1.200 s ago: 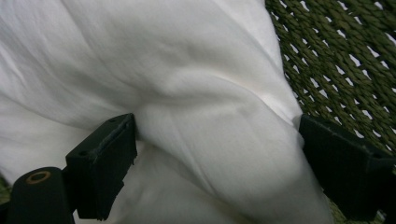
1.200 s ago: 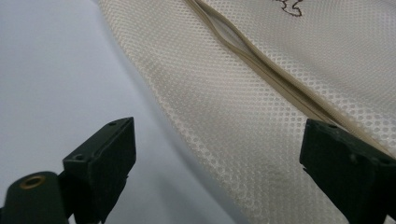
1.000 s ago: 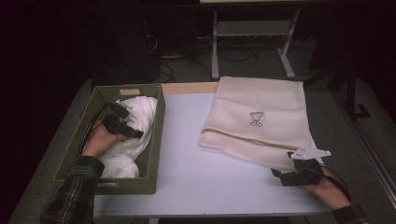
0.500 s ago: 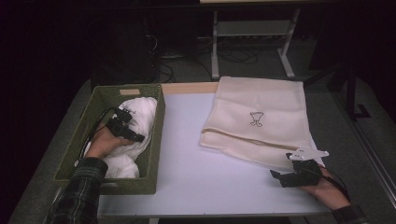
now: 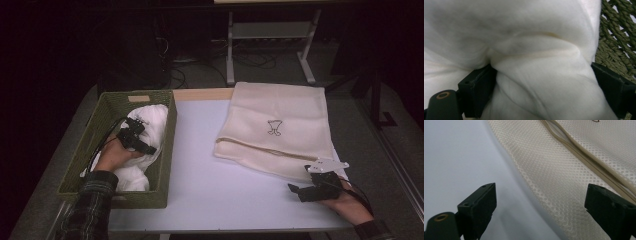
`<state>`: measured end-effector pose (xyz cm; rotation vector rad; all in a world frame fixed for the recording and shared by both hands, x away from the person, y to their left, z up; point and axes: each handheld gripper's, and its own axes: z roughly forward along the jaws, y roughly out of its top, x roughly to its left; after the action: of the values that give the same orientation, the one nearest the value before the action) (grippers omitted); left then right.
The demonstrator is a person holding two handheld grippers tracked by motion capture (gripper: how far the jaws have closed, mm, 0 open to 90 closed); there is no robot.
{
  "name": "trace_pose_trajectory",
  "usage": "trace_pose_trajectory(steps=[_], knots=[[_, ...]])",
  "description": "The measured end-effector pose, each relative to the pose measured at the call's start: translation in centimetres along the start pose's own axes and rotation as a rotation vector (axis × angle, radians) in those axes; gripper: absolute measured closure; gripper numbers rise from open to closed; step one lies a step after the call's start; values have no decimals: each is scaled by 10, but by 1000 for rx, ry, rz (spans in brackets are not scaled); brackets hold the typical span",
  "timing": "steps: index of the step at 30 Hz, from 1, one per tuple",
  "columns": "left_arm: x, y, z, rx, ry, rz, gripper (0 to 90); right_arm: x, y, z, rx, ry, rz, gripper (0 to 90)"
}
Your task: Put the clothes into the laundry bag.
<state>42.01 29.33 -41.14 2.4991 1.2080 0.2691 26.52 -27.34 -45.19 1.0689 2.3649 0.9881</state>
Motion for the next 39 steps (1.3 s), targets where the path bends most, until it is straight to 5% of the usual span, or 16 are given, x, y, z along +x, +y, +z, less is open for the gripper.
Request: trace_pose_trajectory(steps=[6,9,15,17,23,28,39], knots=[[-2,1,-2,-15,-27,4,113,-1,-1,1,5,-1,3,98],[-4,1,2,11,1,25,112,-1,-1,1,5,2,1,98],[-1,0,4,23,11,4,123,1,-1,2,12,4,-1,98],[0,0,2,29,15,-3,182,0,-1,2,12,4,-2,98],[7,0,-6,20,19,-43,555,1,-1,2,14,3,-2,98],[9,1,-15,0,5,-64,616,0,-1,2,14,5,-3,99],[19,4,-63,-129,-42,-126,636,-1,-1,1,10,4,1,99]])
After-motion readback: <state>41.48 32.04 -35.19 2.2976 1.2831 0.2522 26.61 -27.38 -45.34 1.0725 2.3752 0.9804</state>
